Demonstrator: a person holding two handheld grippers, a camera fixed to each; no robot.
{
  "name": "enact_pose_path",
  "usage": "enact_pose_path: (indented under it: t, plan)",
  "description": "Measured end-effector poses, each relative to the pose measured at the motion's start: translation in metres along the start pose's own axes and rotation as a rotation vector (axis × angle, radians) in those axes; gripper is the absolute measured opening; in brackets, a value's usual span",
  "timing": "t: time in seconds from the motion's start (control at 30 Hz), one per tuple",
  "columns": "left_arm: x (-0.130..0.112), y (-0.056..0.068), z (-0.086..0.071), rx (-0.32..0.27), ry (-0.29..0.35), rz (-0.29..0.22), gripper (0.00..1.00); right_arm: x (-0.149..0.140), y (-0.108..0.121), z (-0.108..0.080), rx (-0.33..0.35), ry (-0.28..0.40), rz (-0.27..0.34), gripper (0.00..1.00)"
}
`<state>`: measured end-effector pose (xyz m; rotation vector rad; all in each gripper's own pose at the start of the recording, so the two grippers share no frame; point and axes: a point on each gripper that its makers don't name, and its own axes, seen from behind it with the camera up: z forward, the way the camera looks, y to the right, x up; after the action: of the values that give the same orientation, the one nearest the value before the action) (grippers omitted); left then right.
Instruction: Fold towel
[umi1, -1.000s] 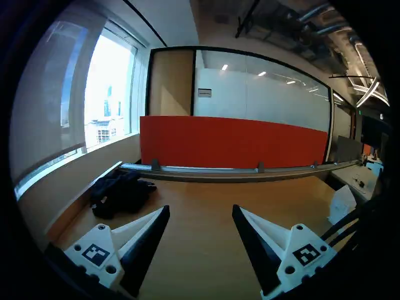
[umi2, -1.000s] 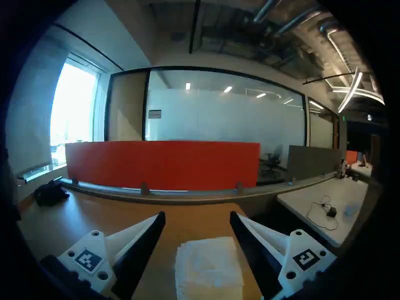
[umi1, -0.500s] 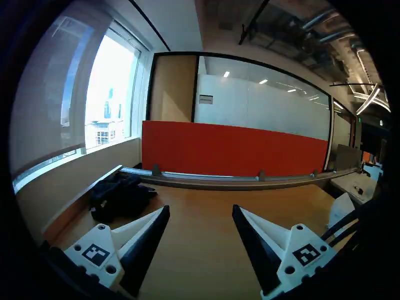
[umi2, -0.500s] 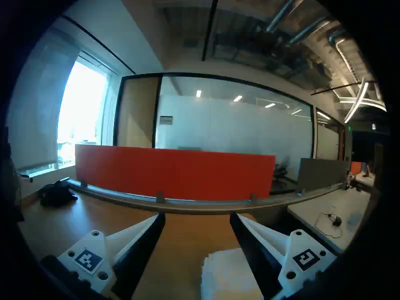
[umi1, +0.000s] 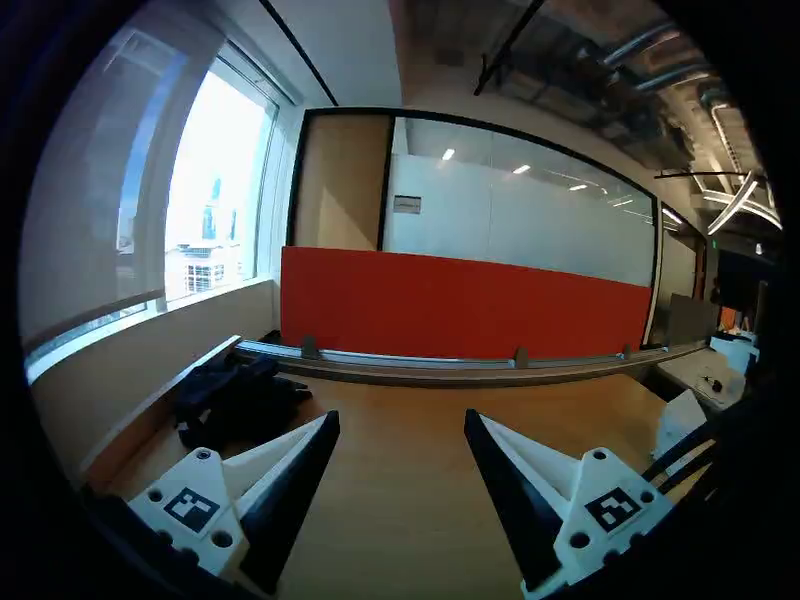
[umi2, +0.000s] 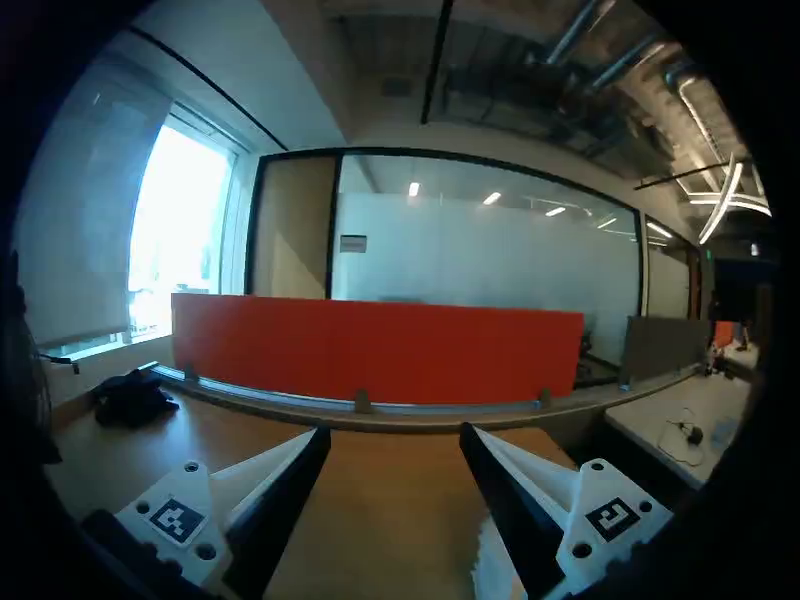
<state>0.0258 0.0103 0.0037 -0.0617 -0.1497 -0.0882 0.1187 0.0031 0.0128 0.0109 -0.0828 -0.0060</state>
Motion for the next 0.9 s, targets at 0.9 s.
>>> enact_pose_path:
  t: [0.9]
  plan:
    - [-0.024, -0.025, 0.01, 0.033, 0.036, 0.04, 0.93, -0.017, -0.061, 0.01, 0.032, -0.022, 0.027, 1.0]
